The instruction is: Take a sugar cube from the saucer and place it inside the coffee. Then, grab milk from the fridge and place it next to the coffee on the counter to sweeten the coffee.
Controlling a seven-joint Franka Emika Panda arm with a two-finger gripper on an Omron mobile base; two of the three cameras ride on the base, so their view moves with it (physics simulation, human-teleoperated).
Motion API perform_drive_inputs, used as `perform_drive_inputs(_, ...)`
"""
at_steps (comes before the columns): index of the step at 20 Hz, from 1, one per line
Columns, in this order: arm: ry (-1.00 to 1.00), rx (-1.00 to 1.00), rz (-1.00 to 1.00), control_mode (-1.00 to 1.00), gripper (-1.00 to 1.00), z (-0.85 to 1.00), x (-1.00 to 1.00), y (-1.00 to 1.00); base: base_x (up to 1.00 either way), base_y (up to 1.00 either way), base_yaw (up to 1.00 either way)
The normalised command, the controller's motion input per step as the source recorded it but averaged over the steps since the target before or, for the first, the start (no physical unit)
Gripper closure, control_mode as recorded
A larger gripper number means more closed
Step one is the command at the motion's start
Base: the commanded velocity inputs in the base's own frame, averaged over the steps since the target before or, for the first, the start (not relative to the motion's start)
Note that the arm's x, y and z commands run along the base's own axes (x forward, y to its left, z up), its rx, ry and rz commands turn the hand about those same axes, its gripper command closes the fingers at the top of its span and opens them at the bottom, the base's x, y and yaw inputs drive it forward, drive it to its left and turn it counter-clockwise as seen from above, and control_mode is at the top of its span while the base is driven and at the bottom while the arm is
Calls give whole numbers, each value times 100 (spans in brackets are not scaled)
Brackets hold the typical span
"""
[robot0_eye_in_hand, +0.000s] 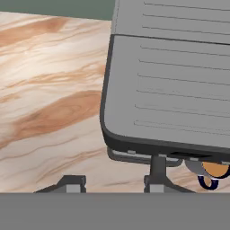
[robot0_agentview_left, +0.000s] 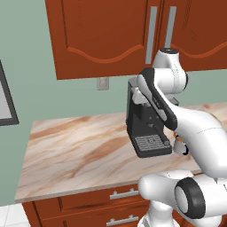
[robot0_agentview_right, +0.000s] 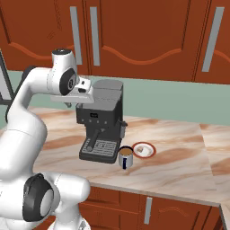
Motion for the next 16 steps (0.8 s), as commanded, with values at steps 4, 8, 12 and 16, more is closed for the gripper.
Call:
perform_drive_inputs(4,1,0,0,-100,-100,-8,-21,0,0,0,0)
perform_drive_inputs(8,1,0,0,-100,-100,-18,-46,0,0,0,0)
perform_drive_inputs(12,0,0,0,-100,-100,-14,-59,0,0,0,0)
perform_drive_inputs(16,0,0,0,-100,-100,-8,-46,0,0,0,0)
